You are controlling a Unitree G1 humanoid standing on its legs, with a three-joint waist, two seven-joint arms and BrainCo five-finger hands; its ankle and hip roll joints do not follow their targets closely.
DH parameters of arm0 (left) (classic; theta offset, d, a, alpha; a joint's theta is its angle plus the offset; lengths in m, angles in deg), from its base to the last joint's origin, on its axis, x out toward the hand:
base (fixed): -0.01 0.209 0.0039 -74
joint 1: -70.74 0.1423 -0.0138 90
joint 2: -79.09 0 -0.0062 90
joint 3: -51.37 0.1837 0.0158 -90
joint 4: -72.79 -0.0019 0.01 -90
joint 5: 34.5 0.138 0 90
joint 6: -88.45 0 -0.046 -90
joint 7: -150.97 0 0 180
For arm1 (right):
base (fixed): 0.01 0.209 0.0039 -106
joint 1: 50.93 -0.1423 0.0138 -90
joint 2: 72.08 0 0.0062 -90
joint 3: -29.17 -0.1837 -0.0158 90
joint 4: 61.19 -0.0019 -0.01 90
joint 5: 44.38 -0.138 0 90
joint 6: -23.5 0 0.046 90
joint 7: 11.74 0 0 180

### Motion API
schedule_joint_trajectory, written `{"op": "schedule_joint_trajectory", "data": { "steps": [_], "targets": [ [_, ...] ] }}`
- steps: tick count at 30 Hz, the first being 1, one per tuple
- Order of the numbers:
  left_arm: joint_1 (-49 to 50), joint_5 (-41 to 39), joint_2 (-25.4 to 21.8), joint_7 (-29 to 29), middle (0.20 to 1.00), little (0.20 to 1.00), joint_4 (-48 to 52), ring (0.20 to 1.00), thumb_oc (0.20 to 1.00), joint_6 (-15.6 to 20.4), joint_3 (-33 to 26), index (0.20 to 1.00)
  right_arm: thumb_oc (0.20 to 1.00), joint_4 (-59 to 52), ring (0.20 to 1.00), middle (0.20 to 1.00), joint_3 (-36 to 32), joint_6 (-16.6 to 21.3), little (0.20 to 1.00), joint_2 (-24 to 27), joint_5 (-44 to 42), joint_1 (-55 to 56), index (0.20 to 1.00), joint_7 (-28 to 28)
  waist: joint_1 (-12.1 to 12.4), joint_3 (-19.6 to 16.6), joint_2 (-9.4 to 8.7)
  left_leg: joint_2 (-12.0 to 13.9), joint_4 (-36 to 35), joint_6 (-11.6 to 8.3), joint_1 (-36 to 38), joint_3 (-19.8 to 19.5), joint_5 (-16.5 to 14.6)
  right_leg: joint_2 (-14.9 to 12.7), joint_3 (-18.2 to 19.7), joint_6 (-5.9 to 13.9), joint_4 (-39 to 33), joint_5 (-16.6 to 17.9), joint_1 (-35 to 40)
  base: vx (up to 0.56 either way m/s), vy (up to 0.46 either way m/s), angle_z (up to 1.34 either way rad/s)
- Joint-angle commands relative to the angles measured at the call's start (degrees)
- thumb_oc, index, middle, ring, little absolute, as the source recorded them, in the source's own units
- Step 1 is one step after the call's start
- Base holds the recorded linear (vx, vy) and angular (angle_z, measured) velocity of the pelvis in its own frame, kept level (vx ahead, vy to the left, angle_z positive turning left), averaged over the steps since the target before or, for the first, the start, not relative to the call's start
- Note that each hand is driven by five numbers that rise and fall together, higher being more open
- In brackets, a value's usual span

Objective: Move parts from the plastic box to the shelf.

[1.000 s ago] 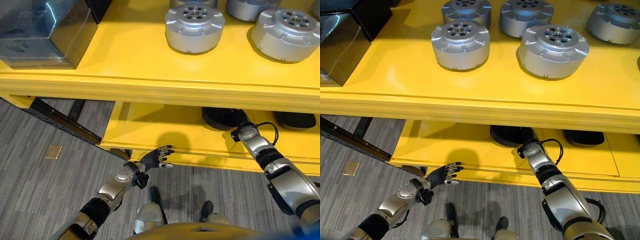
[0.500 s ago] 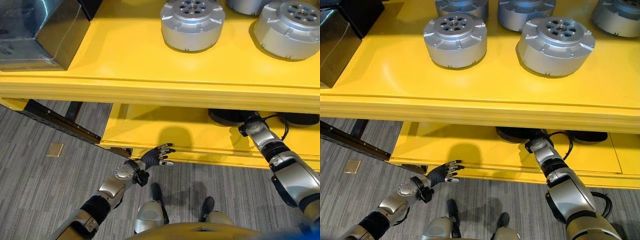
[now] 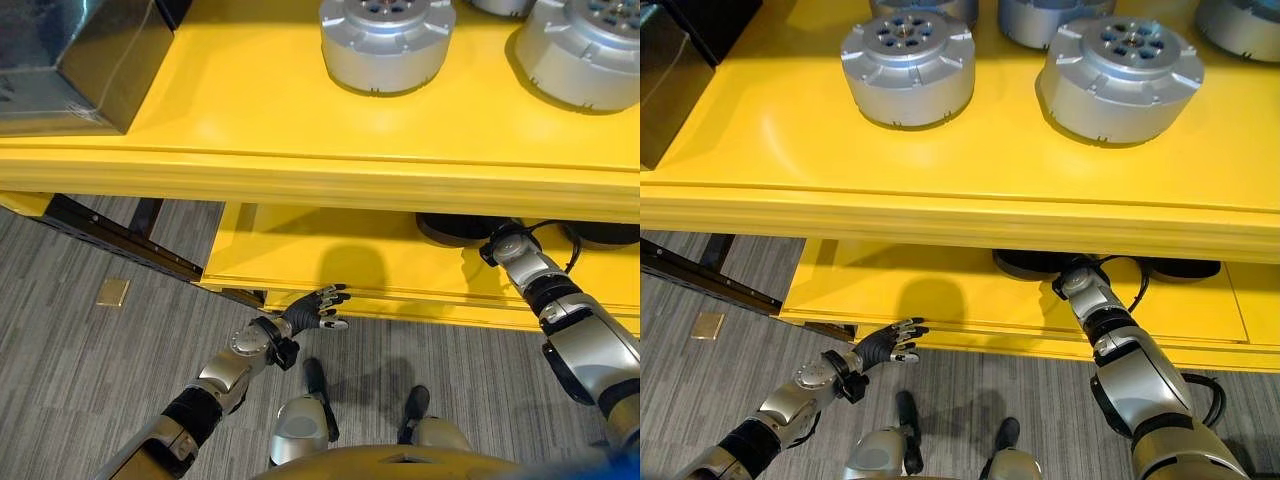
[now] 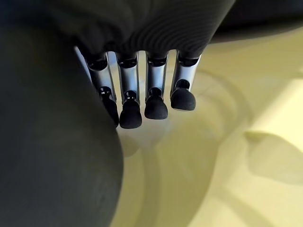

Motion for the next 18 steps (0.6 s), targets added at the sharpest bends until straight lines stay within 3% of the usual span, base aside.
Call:
{"op": "schedule_joint_trajectory", "data": {
  "steps": [1, 7, 9, 10, 18],
  "targets": [
    [-3.1, -2.1, -0.8, 0.4, 1.000, 1.000, -0.1, 1.000, 1.000, 2.9, 3.0, 1.000, 0.200, 2.2, 0.200, 0.200, 3.2, 1.8, 0.200, 5.1, 0.5, -9.3, 0.200, 0.9, 2.5, -0.4, -0.49, 4.4, 7.3, -4.58, 0.3, -1.3, -3.1, -2.7, -2.6, 1.07, 11.4, -3.7, -6.1, 0.00, 0.000, 0.00],
    [-3.0, -2.1, -0.6, 0.2, 1.000, 1.000, 0.3, 1.000, 1.000, 2.5, 3.2, 1.000, 0.200, 2.7, 0.200, 0.200, 3.1, 0.3, 0.200, 4.7, -0.2, -9.3, 0.200, 1.3, 2.5, -0.4, -0.38, 4.2, 7.5, -4.51, 0.3, -1.2, -3.3, -2.8, -2.6, 0.93, 11.6, -3.9, -6.1, 0.00, 0.000, 0.00],
    [-3.2, -2.3, -0.6, -0.1, 1.000, 1.000, 0.3, 1.000, 1.000, 2.4, 3.5, 1.000, 0.592, 2.9, 0.592, 0.592, 3.0, 0.3, 0.592, 4.5, -1.2, -9.3, 0.592, 1.9, 2.4, -0.4, -0.33, 4.3, 7.6, -4.49, 0.3, -1.1, -3.4, -2.8, -2.6, 0.92, 11.8, -3.9, -6.2, 0.00, 0.000, 0.00],
    [-3.3, -2.4, -0.5, -0.1, 1.000, 1.000, 0.1, 1.000, 1.000, 2.5, 3.6, 1.000, 1.000, 3.0, 1.000, 1.000, 2.8, 0.0, 1.000, 4.5, -1.7, -9.4, 1.000, 2.3, 2.4, -0.4, -0.33, 4.2, 7.7, -4.46, 0.3, -1.1, -3.5, -2.9, -2.6, 0.88, 11.9, -4.0, -6.3, 0.00, 0.000, 0.00],
    [-3.5, -2.7, -0.3, -0.3, 1.000, 1.000, -0.3, 1.000, 1.000, 2.5, 3.7, 1.000, 1.000, 3.2, 1.000, 1.000, 1.4, -1.9, 1.000, 3.4, -3.6, -9.1, 1.000, 2.8, 2.0, -0.3, -0.15, 4.0, 7.8, -4.36, 0.3, -0.8, -3.7, -2.8, -2.3, 0.86, 11.9, -4.0, -6.4, 0.00, 0.000, 0.00]
  ]
}}
